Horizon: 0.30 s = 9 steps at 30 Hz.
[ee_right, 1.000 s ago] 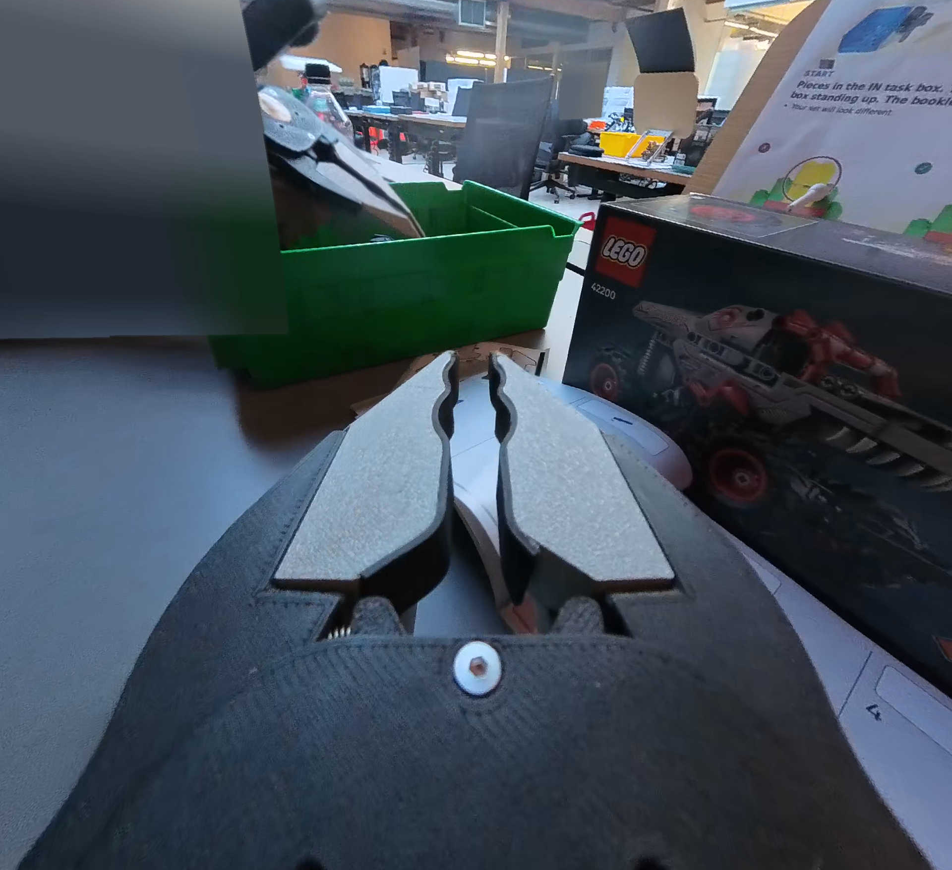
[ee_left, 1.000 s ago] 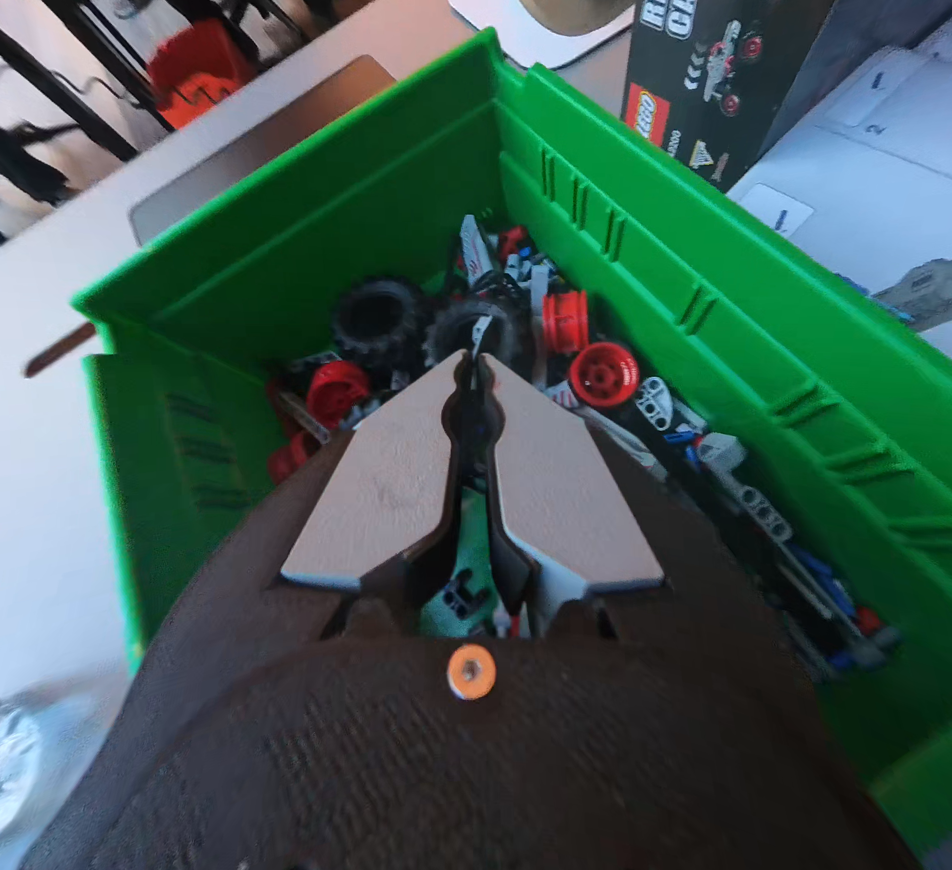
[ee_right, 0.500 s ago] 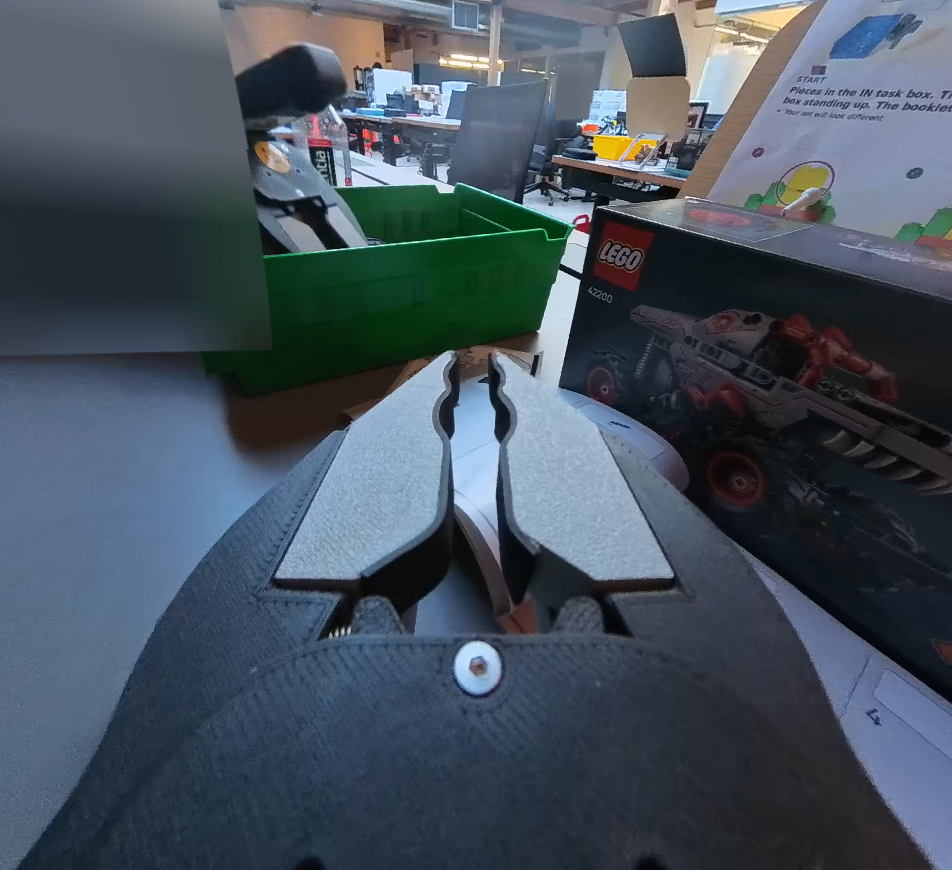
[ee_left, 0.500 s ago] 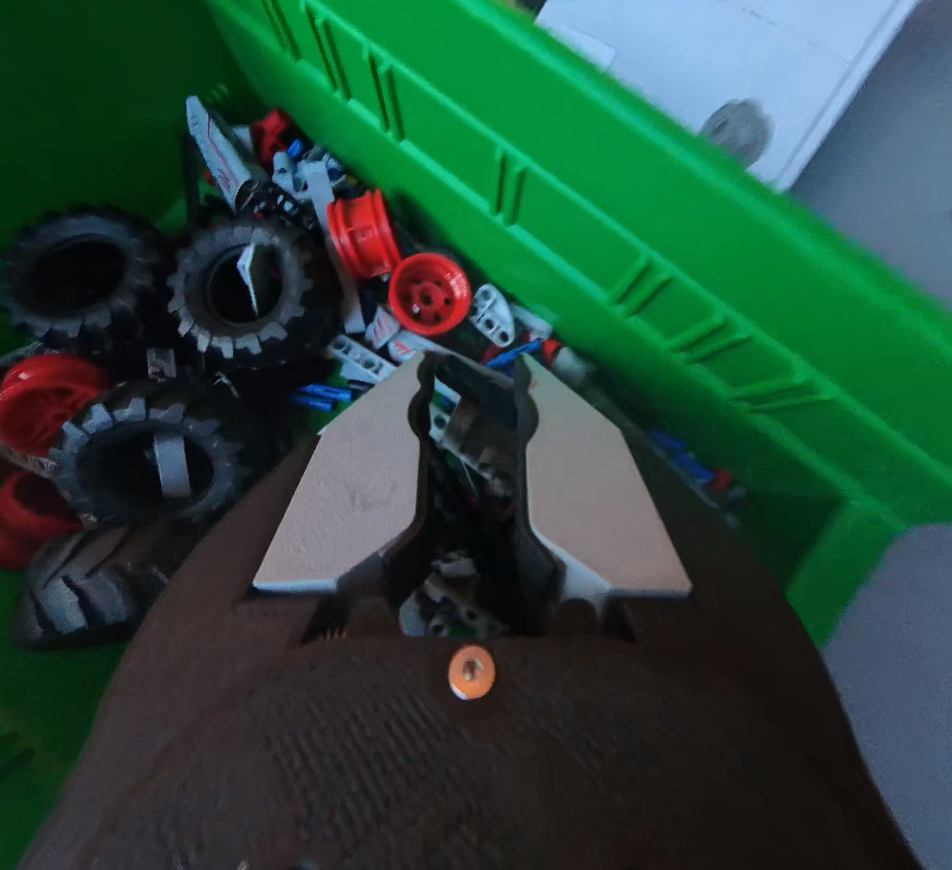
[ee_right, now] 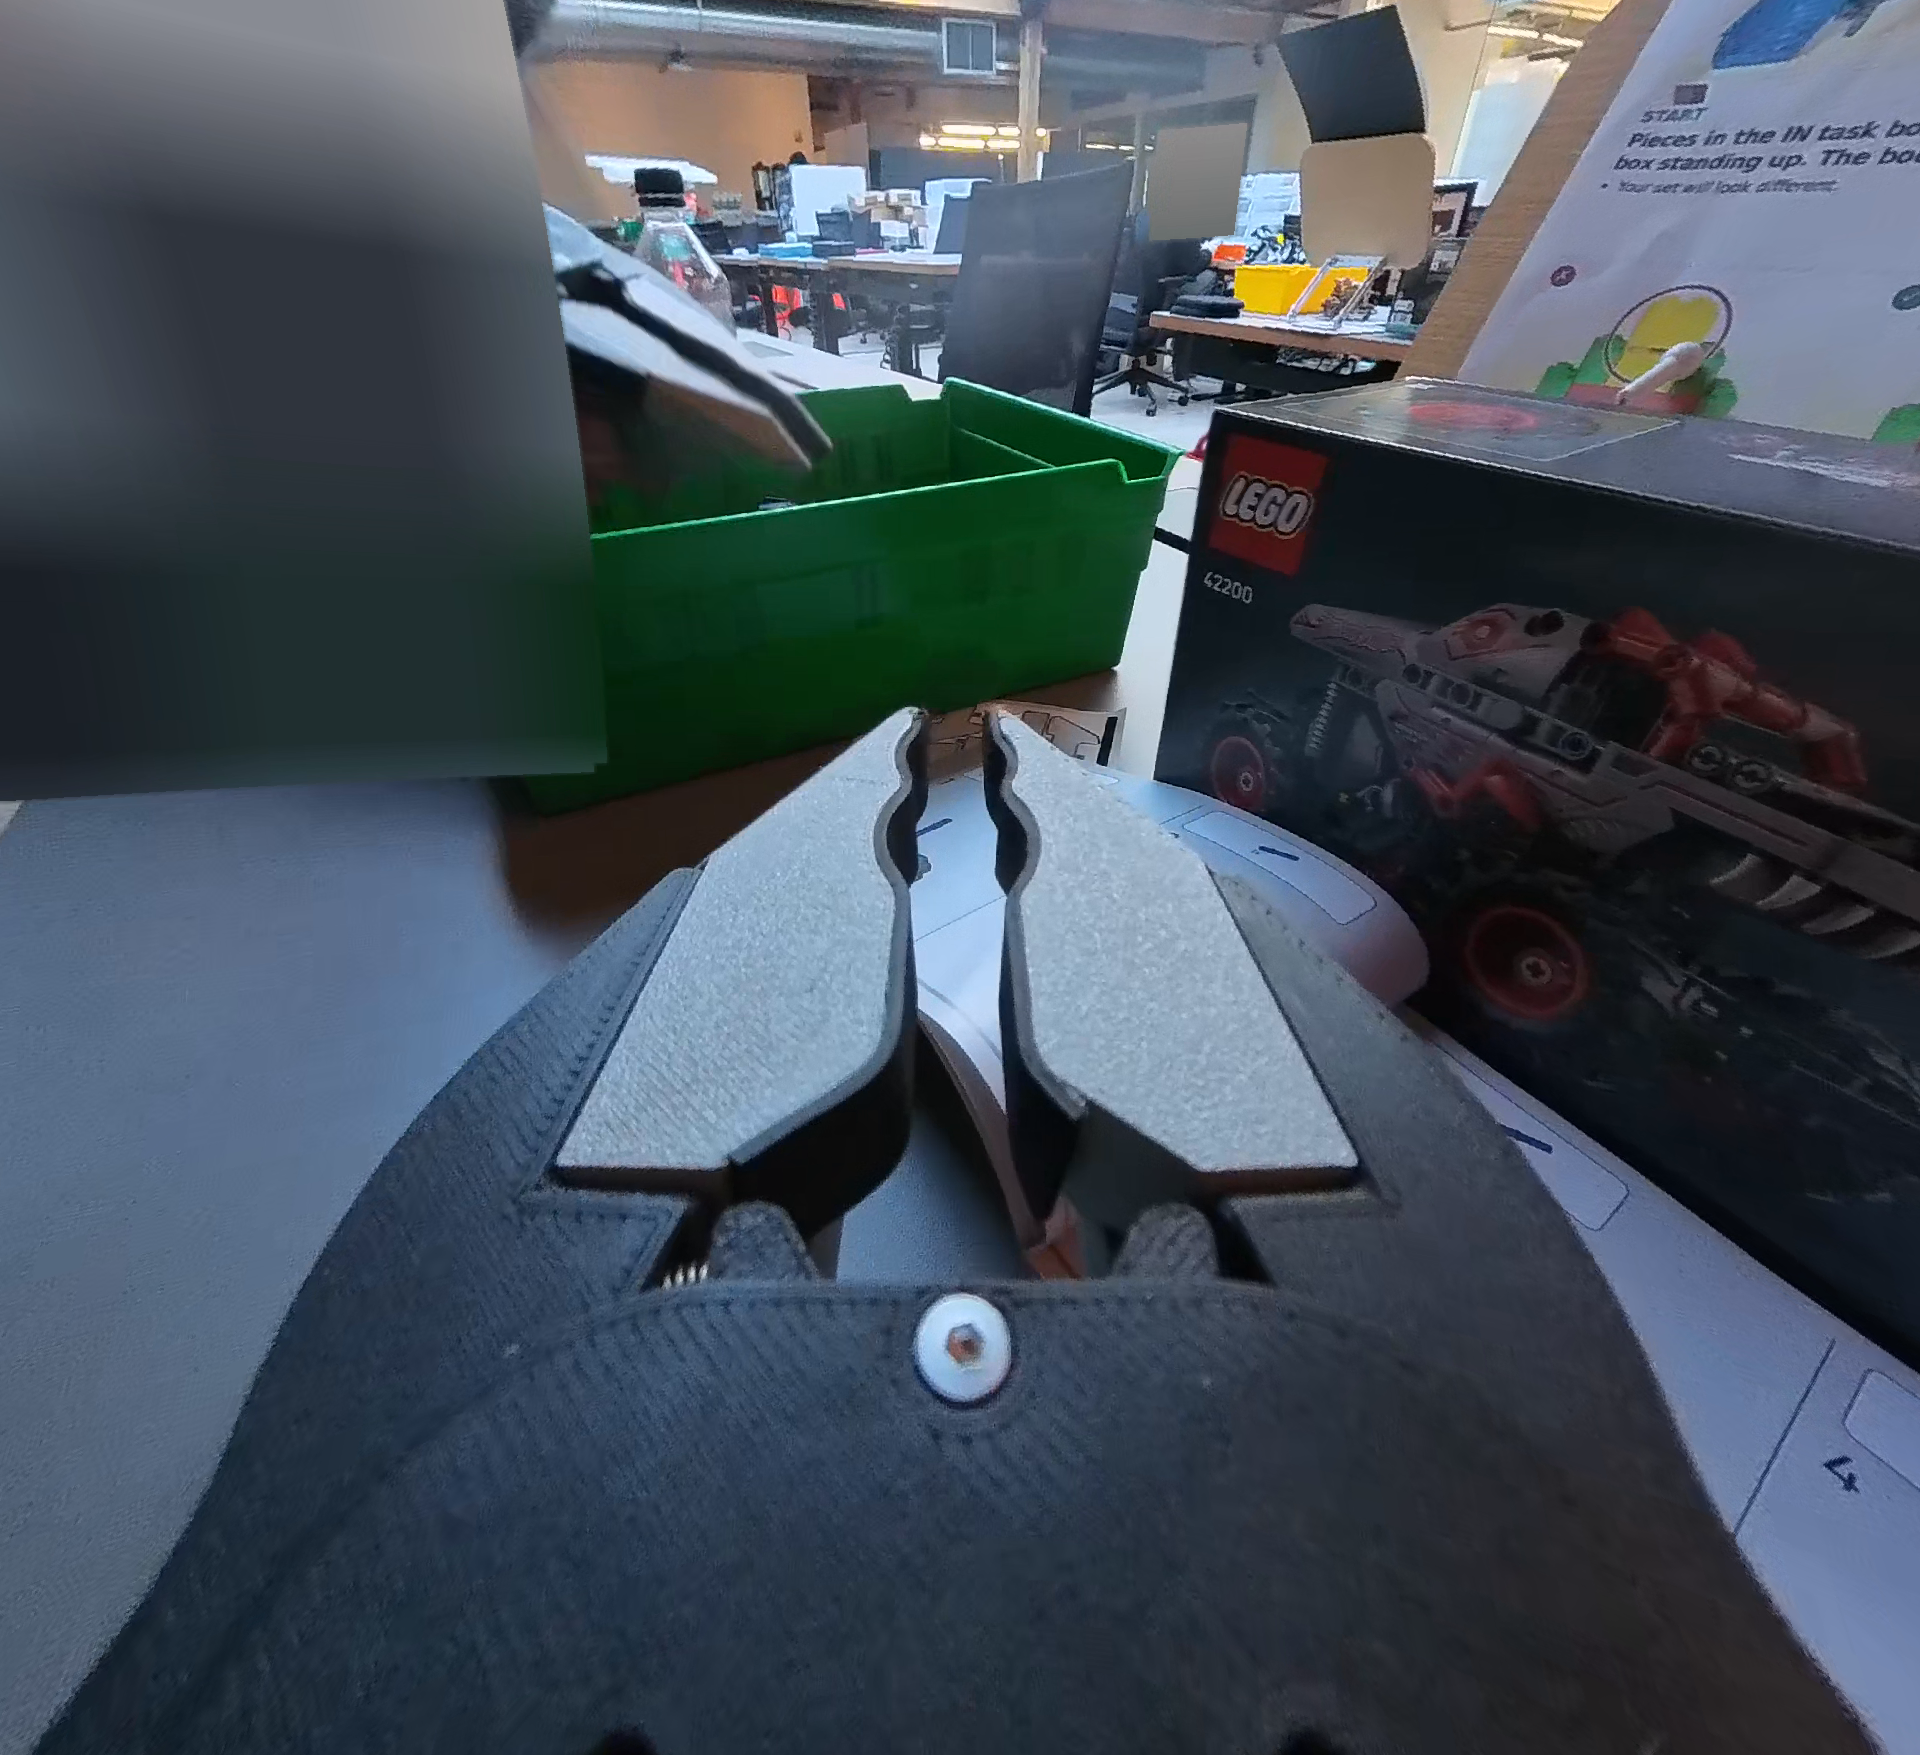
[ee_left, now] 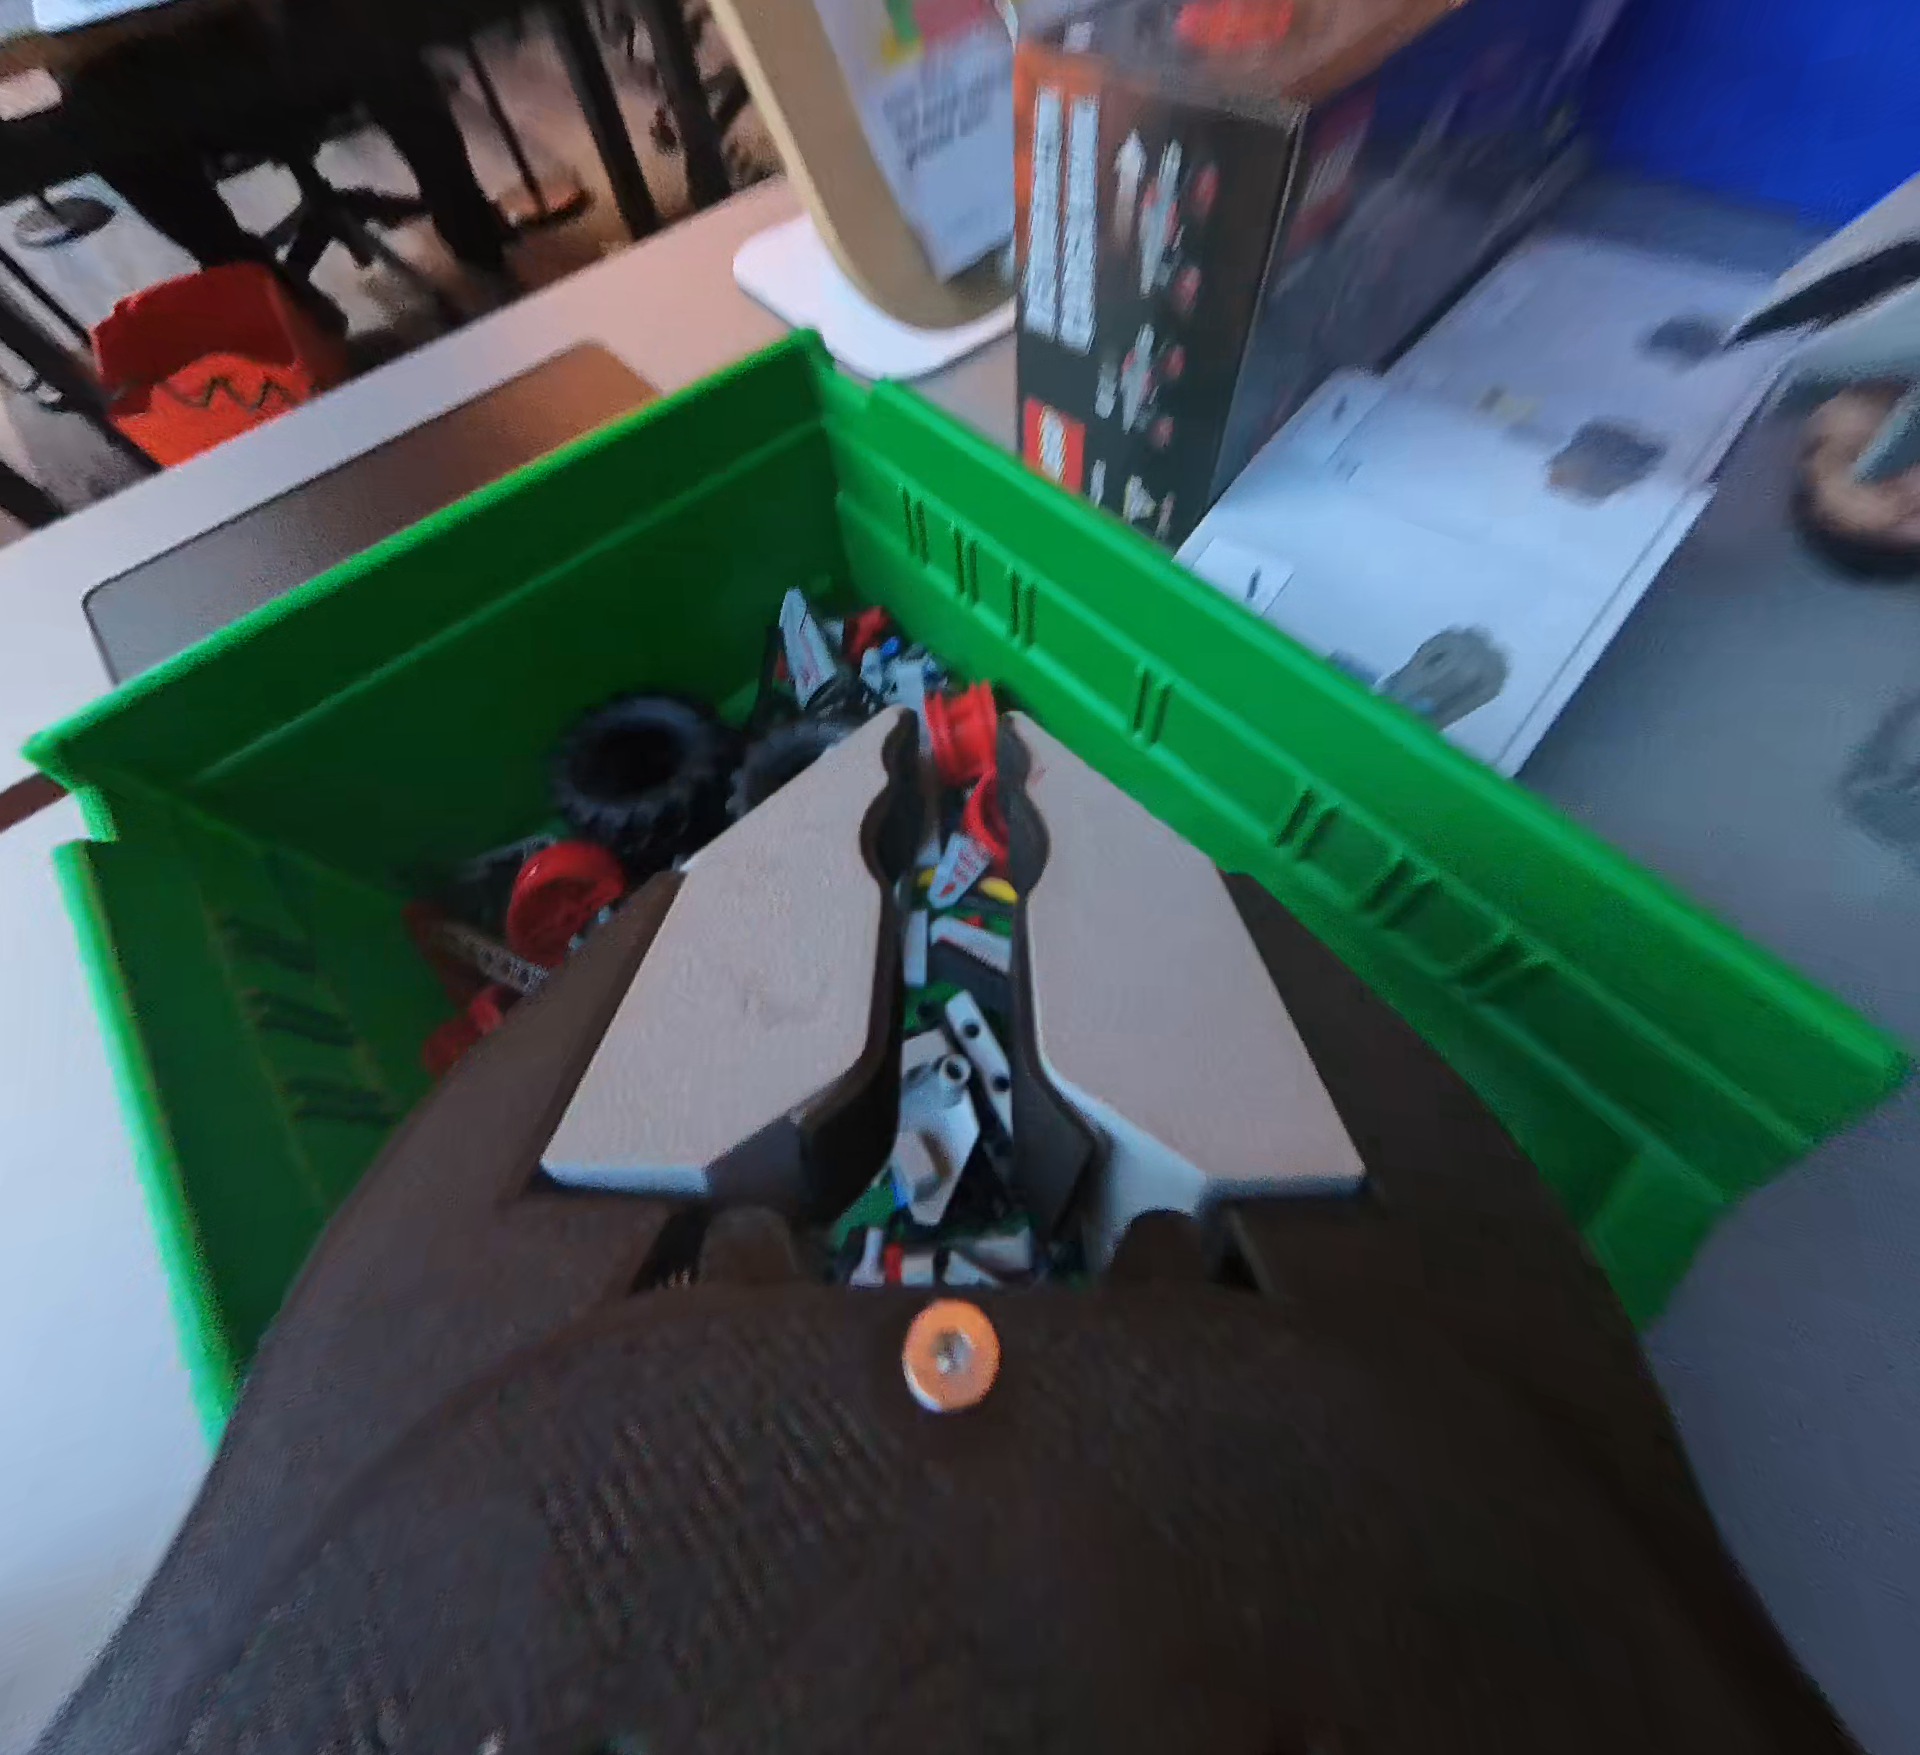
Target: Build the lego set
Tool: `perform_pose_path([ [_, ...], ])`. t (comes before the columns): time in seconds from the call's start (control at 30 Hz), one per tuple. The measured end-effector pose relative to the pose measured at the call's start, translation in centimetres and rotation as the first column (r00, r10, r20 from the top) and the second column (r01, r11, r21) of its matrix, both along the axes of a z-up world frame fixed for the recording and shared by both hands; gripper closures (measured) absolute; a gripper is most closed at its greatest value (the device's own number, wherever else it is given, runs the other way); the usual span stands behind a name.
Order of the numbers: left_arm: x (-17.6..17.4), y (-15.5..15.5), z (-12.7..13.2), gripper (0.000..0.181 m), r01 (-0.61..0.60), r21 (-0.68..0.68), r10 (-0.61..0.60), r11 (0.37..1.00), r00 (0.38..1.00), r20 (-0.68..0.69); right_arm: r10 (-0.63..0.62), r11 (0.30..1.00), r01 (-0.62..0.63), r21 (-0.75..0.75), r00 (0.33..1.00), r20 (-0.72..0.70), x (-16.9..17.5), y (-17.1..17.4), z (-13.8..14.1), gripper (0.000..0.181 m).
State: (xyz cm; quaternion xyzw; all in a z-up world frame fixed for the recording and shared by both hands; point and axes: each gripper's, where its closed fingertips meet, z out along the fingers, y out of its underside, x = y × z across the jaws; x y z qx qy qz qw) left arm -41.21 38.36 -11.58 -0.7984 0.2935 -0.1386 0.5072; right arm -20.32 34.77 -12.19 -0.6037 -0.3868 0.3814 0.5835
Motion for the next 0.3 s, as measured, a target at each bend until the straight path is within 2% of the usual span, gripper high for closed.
perform_pose_path([
  [0.07,0.4,-0.5,1.0,0.17,0.036,0.015,-0.037,0.999,0.998,0.06,0.002,1.0,-0.002,0.005,1.0,0.002,0.0,-0.1,0.0,0.175],
  [0.3,1.0,-2.2,0.4,0.17,0.14,-0.075,-0.134,0.987,0.988,0.082,0.006,1.0,-0.006,0.0,1.0,0.0,-0.1,-0.1,0.0,0.175],
])
